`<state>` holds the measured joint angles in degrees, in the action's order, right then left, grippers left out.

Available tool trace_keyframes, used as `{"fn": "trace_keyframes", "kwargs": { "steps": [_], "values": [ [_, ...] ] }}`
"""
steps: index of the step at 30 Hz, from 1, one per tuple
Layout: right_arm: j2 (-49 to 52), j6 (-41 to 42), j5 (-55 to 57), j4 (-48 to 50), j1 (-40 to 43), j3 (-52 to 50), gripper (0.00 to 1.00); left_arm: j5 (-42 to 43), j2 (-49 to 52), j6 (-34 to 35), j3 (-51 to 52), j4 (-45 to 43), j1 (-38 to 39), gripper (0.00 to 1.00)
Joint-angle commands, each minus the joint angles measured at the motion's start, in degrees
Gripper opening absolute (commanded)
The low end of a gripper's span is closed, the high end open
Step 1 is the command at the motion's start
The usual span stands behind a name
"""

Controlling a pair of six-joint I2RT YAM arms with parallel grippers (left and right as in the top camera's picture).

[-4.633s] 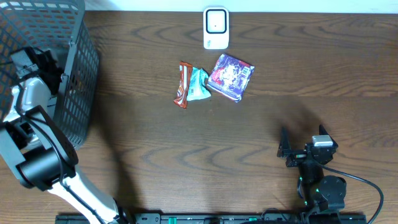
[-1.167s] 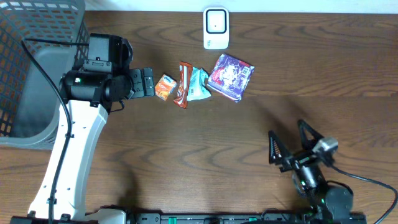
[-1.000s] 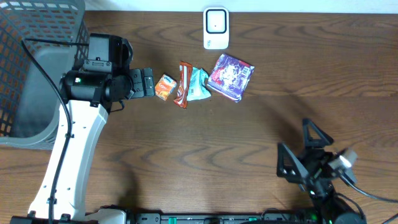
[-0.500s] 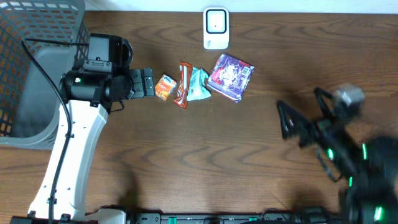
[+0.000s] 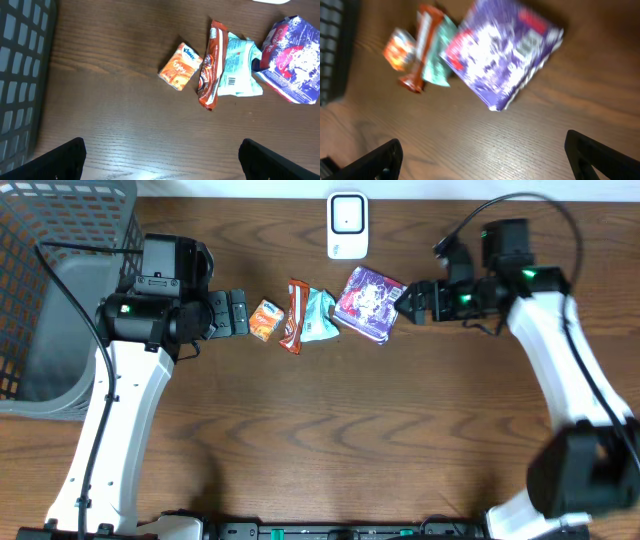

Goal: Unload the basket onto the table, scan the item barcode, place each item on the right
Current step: 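Raise the right arm and reach toward the purple package, then grasp the purple package with the right gripper and lift it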

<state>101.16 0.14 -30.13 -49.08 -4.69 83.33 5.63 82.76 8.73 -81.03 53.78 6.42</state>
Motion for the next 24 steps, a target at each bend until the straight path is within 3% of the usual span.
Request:
{"fn": "trace_keyframes", "kwargs": {
  "steps": [1, 4, 12, 15, 19, 21, 24],
  "values": [
    [6.3, -0.8, -2.8, 0.0, -0.7, 1.0, 0.95, -0.3, 0.3, -0.6, 0.0, 0.2, -0.2, 0.98],
    [11.6, 6.4, -4.8, 2.1, 0.2, 1.0, 0.8, -0.3, 0.3, -0.6, 0.0, 0.2, -0.2, 0.98],
    [21.0, 2.7, -25.1, 10.8, 1.2, 1.0, 0.79, -0.3, 0.3, -0.6, 0.0, 0.2, -0.2, 0.98],
    [24.0, 4.1, -24.9, 13.8, 0.5, 1.0, 0.73, -0.3, 0.3, -0.6, 0.0, 0.2, -0.2, 0.98],
    [26.7, 4.7, -21.1, 15.3, 0.5, 1.0, 0.74, -0.3, 0.3, -0.6, 0.0, 0.2, -0.2, 0.98],
    [27.5, 4.7, -20.1, 16.0, 0.6, 1.0, 0.61, -0.3, 0.3, -0.6, 0.0, 0.2, -0.2, 0.98],
    [27.7, 4.8, -19.7, 17.1, 0.7, 1.0, 0.2, -0.3, 0.3, -0.6, 0.0, 0.2, -0.2, 0.98]
  ]
}}
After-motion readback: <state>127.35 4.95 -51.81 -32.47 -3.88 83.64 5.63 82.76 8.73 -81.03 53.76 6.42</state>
